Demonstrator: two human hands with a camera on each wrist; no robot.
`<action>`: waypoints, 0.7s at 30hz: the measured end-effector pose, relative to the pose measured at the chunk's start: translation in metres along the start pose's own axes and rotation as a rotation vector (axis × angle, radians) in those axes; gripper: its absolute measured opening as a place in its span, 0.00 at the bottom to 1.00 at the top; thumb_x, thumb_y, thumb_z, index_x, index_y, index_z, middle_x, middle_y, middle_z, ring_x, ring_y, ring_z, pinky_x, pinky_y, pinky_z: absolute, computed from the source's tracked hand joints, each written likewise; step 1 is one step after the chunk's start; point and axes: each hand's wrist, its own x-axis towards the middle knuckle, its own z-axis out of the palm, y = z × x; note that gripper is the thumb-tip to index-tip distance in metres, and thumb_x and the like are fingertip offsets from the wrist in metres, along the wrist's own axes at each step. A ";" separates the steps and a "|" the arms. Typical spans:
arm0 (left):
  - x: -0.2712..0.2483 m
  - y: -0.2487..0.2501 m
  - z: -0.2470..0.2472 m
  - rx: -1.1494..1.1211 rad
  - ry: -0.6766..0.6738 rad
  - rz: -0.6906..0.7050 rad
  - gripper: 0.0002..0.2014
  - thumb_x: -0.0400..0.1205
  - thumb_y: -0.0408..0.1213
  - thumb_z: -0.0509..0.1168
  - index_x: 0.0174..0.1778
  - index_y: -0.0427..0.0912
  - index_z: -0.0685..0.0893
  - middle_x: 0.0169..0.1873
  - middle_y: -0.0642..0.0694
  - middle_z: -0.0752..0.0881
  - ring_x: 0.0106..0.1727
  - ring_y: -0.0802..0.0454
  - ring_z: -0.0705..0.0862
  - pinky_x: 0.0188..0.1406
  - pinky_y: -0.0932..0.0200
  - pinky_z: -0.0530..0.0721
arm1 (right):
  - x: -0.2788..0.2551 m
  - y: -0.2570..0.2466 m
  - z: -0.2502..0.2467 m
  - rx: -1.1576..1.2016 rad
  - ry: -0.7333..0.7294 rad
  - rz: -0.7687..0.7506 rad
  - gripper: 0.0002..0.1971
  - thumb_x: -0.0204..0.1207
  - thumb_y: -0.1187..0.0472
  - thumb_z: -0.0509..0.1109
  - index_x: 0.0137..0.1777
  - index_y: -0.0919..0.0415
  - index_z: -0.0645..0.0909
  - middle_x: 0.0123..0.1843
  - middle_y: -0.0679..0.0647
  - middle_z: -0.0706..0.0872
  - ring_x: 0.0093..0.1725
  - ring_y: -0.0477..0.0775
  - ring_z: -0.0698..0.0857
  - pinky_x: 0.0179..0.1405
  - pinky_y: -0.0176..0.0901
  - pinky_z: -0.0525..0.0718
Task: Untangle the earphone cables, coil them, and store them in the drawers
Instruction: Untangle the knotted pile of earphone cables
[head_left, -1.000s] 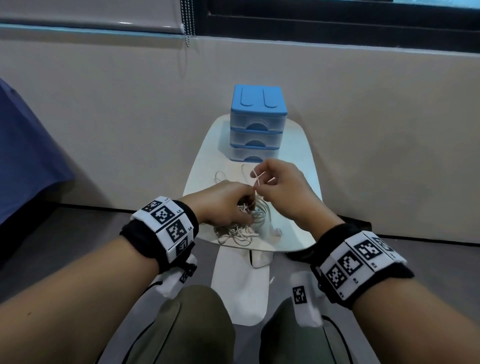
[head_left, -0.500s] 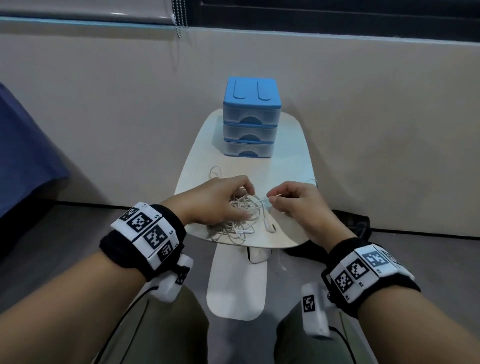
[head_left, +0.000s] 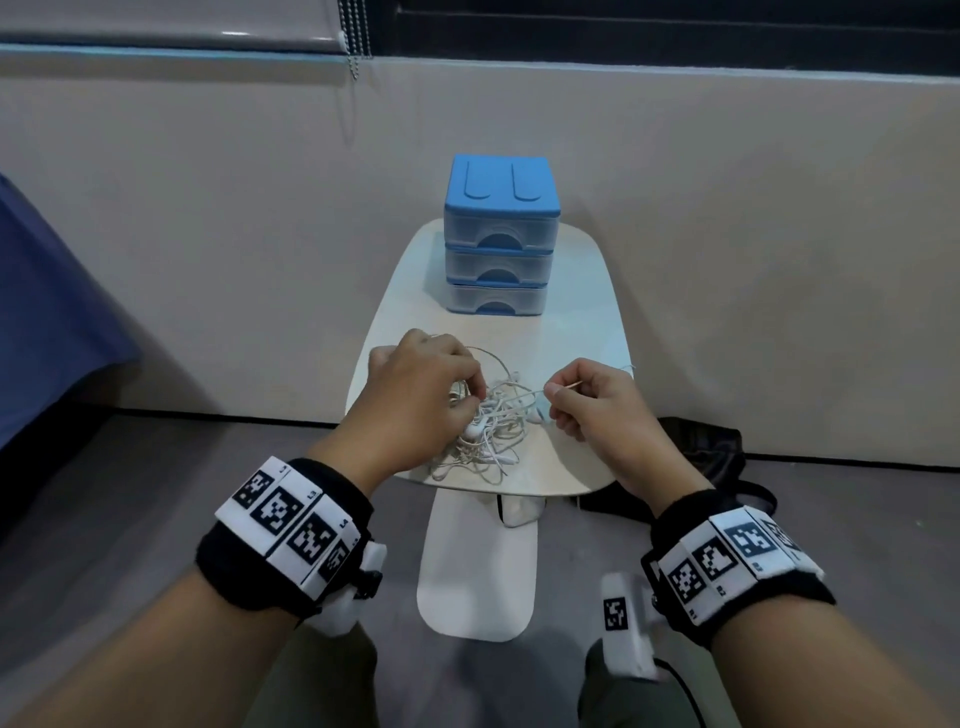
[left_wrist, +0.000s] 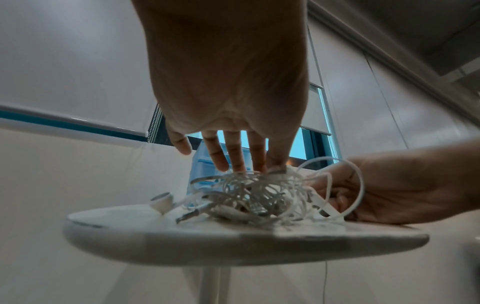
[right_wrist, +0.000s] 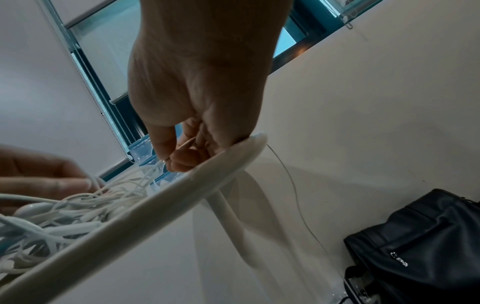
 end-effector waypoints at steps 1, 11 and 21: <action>0.000 0.002 0.001 0.057 0.023 -0.005 0.05 0.84 0.49 0.69 0.44 0.58 0.88 0.51 0.63 0.84 0.61 0.58 0.73 0.58 0.51 0.58 | 0.000 0.000 0.000 -0.006 0.001 0.001 0.07 0.84 0.66 0.71 0.44 0.62 0.84 0.34 0.55 0.85 0.27 0.42 0.79 0.29 0.30 0.78; 0.016 0.012 0.003 0.196 -0.182 -0.001 0.06 0.84 0.45 0.66 0.46 0.58 0.89 0.41 0.59 0.85 0.55 0.54 0.72 0.56 0.46 0.62 | -0.001 0.002 0.000 -0.026 -0.010 -0.011 0.06 0.83 0.65 0.73 0.43 0.61 0.85 0.32 0.51 0.86 0.28 0.42 0.80 0.30 0.31 0.78; 0.028 0.008 0.007 0.243 -0.325 0.030 0.07 0.84 0.40 0.61 0.41 0.52 0.80 0.44 0.57 0.79 0.56 0.51 0.74 0.52 0.48 0.58 | -0.002 0.002 -0.003 -0.069 -0.068 -0.023 0.04 0.79 0.65 0.77 0.42 0.61 0.88 0.28 0.49 0.82 0.29 0.43 0.77 0.32 0.35 0.75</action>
